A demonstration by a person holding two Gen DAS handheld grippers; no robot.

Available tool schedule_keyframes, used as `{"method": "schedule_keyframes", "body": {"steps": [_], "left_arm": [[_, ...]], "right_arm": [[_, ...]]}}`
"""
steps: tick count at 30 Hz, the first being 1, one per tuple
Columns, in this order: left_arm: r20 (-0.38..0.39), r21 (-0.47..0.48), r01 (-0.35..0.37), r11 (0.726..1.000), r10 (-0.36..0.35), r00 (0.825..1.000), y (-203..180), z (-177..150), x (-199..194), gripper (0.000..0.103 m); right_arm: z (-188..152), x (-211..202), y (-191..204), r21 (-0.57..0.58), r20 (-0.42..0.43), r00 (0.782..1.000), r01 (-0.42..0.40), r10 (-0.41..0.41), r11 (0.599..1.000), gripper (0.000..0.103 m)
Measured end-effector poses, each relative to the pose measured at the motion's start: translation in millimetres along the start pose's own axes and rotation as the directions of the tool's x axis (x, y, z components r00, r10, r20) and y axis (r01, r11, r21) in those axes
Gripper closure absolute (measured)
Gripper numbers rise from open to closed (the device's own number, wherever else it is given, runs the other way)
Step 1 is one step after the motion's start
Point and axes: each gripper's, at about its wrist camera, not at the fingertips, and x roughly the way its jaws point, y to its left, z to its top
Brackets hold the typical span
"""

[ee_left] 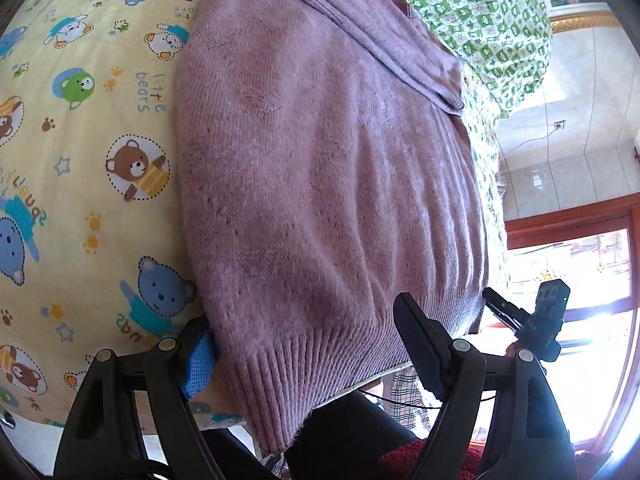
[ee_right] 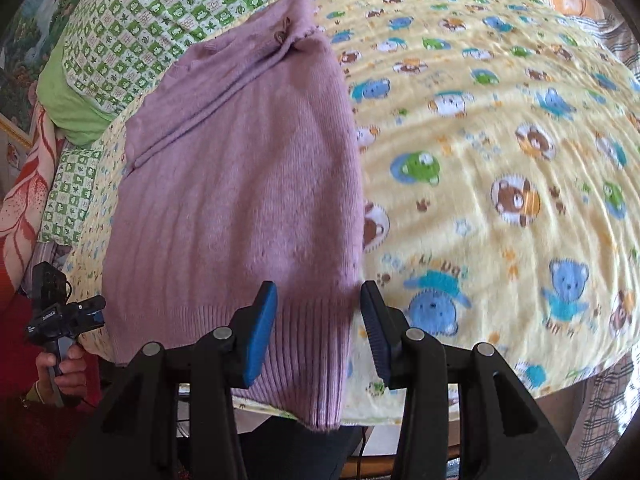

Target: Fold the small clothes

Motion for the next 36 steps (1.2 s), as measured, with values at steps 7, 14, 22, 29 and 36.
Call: {"method": "schedule_keyframes", "body": {"steps": [7, 14, 22, 29, 36], "left_arm": [[0.010, 0.081, -0.091, 0.993, 0.090, 0.996, -7, -3, 4, 0.061], [0.042, 0.068, -0.052, 0.996, 0.049, 0.998, 3, -10, -10, 0.093], [0.114, 0.130, -0.017, 0.991, 0.002, 0.994, -23, 3, -33, 0.094], [0.223, 0.174, -0.014, 0.985, -0.026, 0.974, -50, 40, -67, 0.094], [0.322, 0.162, -0.034, 0.986, -0.020, 0.946, -68, 100, -84, 0.094]], "right_arm": [[-15, 5, 1, 0.022, -0.007, 0.999, -0.049, 0.049, 0.999, 0.070], [-12, -3, -2, 0.026, -0.004, 0.995, -0.100, 0.100, 0.995, 0.095], [13, -26, 20, 0.017, 0.106, 0.968, -0.229, 0.226, 0.973, 0.095], [55, -46, 45, -0.041, 0.204, 0.942, -0.265, 0.268, 0.963, 0.095], [111, -45, 56, -0.053, 0.283, 0.911, -0.297, 0.300, 0.953, 0.095]]}}
